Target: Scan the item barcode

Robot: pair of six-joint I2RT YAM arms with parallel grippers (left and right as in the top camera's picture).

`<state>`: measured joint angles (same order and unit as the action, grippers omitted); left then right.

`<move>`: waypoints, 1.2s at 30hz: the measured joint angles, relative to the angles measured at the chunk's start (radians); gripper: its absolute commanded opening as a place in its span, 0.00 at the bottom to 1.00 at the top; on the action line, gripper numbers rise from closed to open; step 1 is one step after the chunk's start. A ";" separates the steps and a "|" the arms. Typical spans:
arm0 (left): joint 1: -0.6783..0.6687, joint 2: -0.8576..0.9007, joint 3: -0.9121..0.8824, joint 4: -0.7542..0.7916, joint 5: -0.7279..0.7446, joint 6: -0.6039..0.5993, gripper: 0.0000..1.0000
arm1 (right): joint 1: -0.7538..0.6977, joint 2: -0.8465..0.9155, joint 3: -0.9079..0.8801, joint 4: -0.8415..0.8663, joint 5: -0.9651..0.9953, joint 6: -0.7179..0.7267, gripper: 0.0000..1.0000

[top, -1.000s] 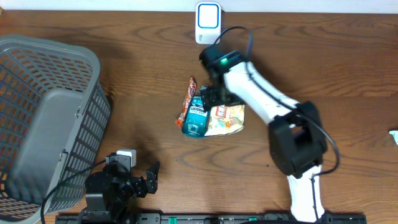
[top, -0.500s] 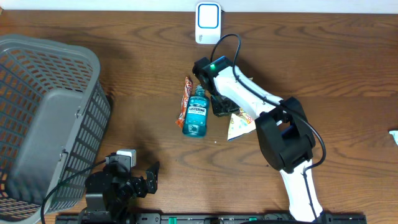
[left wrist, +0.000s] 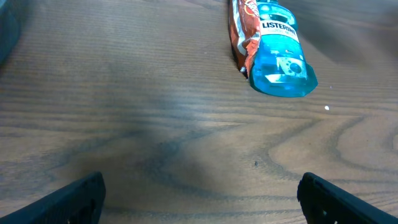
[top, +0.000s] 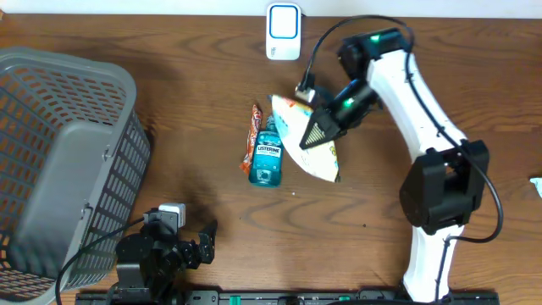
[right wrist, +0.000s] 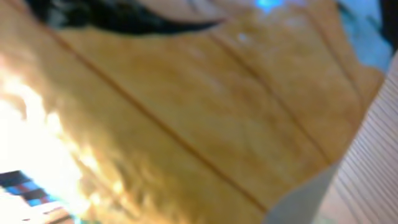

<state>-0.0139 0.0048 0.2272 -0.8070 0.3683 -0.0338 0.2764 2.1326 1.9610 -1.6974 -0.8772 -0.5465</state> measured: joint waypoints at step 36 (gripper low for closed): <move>0.000 0.000 0.000 0.000 0.000 0.000 0.98 | -0.026 0.001 -0.025 -0.004 -0.238 0.519 0.01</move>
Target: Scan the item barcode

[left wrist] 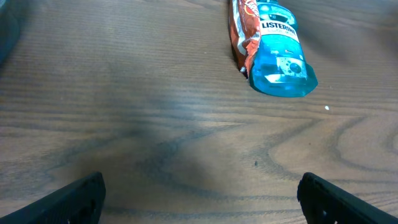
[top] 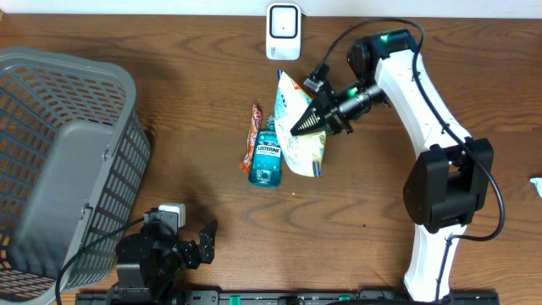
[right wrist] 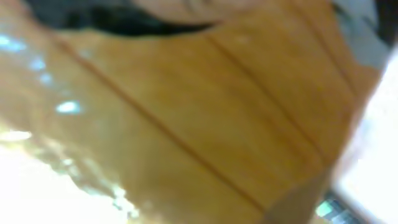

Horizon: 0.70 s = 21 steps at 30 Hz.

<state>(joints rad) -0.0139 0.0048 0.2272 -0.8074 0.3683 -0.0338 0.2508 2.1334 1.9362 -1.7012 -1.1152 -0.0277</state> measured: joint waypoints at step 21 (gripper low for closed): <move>0.000 0.000 0.000 0.000 0.000 0.000 0.98 | -0.029 0.000 0.000 0.000 -0.369 0.687 0.01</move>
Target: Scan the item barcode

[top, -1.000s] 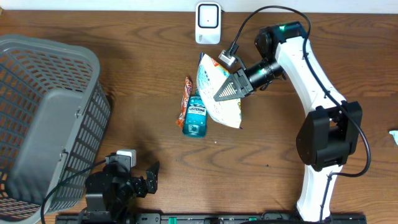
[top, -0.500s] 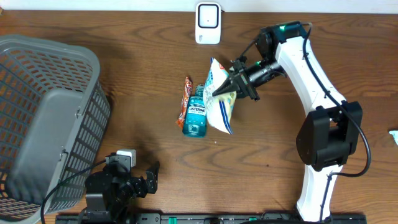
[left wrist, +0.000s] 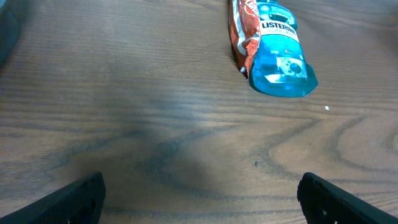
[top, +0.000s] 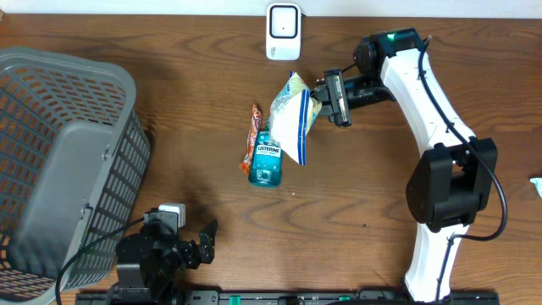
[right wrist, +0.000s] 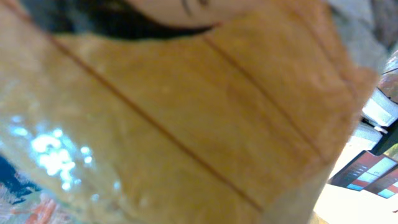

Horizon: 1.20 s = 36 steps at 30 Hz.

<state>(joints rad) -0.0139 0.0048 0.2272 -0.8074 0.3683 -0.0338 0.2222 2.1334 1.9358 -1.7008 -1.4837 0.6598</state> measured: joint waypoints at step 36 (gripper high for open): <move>0.000 0.000 0.000 0.000 0.000 0.000 0.98 | 0.180 -0.002 -0.420 1.220 1.270 -0.248 0.01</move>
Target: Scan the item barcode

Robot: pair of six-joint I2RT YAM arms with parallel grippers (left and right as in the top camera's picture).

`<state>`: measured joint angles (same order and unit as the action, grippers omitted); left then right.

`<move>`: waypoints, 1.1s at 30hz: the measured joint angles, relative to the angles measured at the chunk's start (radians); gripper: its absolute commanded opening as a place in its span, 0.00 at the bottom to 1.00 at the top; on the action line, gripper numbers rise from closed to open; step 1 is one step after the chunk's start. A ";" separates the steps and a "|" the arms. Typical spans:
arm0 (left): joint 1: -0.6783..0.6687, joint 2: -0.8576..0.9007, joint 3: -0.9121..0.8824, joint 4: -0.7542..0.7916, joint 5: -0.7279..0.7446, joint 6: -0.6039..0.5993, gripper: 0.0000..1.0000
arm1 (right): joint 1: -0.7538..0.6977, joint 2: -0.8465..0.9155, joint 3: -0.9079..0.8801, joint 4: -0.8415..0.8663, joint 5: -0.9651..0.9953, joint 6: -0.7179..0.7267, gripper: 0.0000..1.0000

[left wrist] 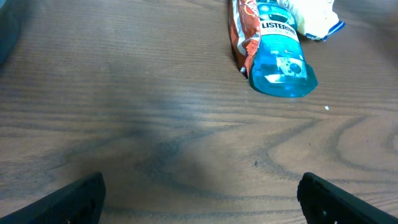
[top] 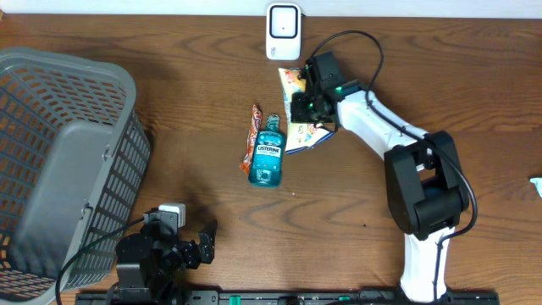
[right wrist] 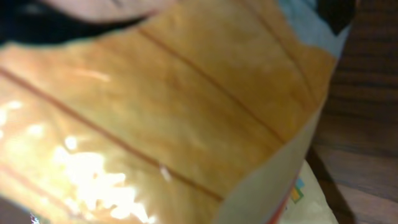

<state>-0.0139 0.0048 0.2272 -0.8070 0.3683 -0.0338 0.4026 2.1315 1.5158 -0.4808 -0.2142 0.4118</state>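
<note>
The white scanner (top: 282,31) stands at the table's far edge. Just below it, my right gripper (top: 306,102) is shut on a yellow and white snack bag (top: 298,127), which hangs beside the bottle. The bag (right wrist: 155,106) fills the right wrist view and hides the fingers. A blue Listerine bottle (top: 265,159) lies flat with an orange-red wrapped bar (top: 255,134) along its left side. In the left wrist view the bottle (left wrist: 278,50), the bar (left wrist: 239,31) and a corner of the bag (left wrist: 314,15) show. My left gripper (left wrist: 199,202) rests open at the near edge, holding nothing.
A large grey mesh basket (top: 59,161) takes up the left side of the table. The left arm's base (top: 161,250) sits at the near edge beside it. A cable loops over the right arm (top: 398,135).
The right arm has folded in toward the scanner. The bag, held edge-on left of the gripper before, now hangs under it closer to the scanner, and its corner shows in the left wrist view.
First the right gripper held the bag flat-faced right of the bottle. Then the bag was turned and nearer the scanner, then edge-on above the bottle. Now it hangs just below the scanner. The left arm, bottle and bar have stayed put.
</note>
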 measured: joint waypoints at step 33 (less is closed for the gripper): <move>0.000 0.000 0.000 0.000 0.000 0.000 0.98 | -0.256 -0.275 0.583 -1.215 -0.789 0.465 0.02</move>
<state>-0.0139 0.0048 0.2272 -0.8070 0.3683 -0.0338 0.1467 1.8568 2.0987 -1.6955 -1.0035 0.8772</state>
